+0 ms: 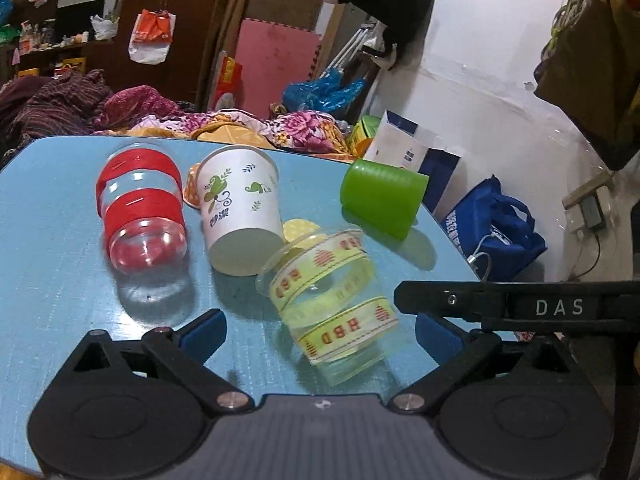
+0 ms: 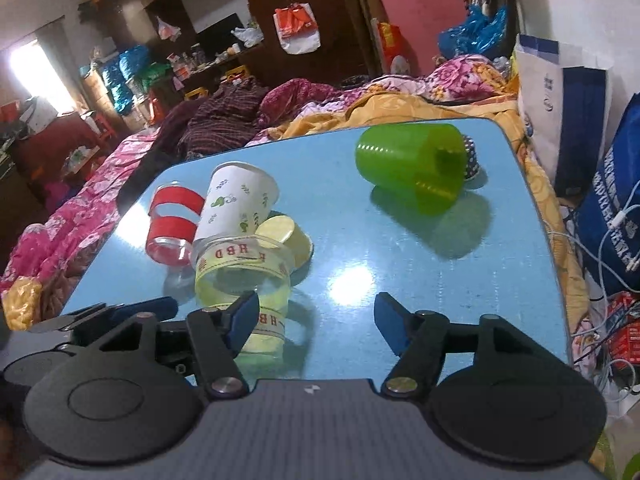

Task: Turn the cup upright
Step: 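Grasp the clear HBD cup with the left tool while the right tool releases it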

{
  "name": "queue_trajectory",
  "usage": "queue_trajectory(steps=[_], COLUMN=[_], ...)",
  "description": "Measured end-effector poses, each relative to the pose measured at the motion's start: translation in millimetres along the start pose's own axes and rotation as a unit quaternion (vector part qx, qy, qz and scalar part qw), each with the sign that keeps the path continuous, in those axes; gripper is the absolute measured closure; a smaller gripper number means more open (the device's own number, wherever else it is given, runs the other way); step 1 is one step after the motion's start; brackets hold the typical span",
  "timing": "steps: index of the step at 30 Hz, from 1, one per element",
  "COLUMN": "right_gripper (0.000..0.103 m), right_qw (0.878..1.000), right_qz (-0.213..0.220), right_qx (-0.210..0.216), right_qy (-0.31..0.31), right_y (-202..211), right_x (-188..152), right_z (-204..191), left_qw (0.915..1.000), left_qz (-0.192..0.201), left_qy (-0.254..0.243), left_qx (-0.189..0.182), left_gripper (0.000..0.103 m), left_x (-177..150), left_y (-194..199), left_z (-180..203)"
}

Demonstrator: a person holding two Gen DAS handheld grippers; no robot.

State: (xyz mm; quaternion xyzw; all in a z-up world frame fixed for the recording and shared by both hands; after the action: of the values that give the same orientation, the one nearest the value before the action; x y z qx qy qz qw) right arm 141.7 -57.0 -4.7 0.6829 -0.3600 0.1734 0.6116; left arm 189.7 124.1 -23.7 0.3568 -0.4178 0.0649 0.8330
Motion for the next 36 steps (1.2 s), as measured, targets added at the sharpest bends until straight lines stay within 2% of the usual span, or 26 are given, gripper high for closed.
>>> queue_trajectory(steps=[3,10,14,17,21,26,27,33,36], right_gripper=[0.038,0.038,0.037,0.037,0.037,0.037,0.037,0.037,0.037], right_qw=[1.000,1.000,0.999,0.999,0.999,0.999,0.999,0.999,0.999], right_qz=[0.000,0.015,0.022,0.026,0.032,0.024,0.023,0.022,0.033], right_qx=[0.005,-0.019,-0.025,-0.024,-0.013,-0.006,-0.005,0.000,0.005], right_qy=[0.001,-0.015,-0.019,-0.014,0.000,0.021,0.024,0.026,0.026], right_y=[0.7,8.2,11.6,14.5,16.9,8.1,6.4,2.6,6.2], right_x=[0.0,3.3,0.7,-1.0,-2.3,-5.7,-5.8,-9.4,-13.2], right_z=[5.0,26.7,36.1,35.0,27.7,13.3,11.0,11.5,10.4], left_qw=[1.0000,0.9998,0.9986,0.9978,0.9978,0.9986,0.9987,0.9999,0.9992], left_qz=[0.000,-0.004,-0.001,-0.005,-0.006,-0.016,-0.017,-0.006,0.025], left_qy=[0.004,0.012,0.044,0.056,0.037,0.023,0.022,-0.002,-0.030], left_qx=[0.003,0.012,0.029,0.034,0.054,0.044,0.043,0.013,0.000], left_gripper=[0.002,0.002,0.003,0.008,0.018,0.028,0.034,0.035,0.035], left_x=[0.5,6.7,8.7,11.0,11.3,10.5,10.6,7.1,2.3], left_y=[0.8,-13.9,-20.1,-23.1,-24.3,-25.3,-25.4,-15.5,-4.3], left_z=[-2.2,4.5,-1.4,-6.7,-6.8,-8.1,-8.8,-17.4,-19.4])
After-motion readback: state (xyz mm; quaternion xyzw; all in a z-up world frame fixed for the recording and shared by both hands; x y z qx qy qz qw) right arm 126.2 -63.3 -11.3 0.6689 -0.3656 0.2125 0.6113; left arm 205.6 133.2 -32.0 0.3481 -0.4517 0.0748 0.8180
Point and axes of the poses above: each gripper's, at about its wrist camera, not at the fingertips, and y roughly against the way its jaws point, z to its right, x to its top, the point moved 3 cm from there along -y, roughly the way its jaws point, and after that the axes turned 12 degrees about -x, right-handed, at the moved point
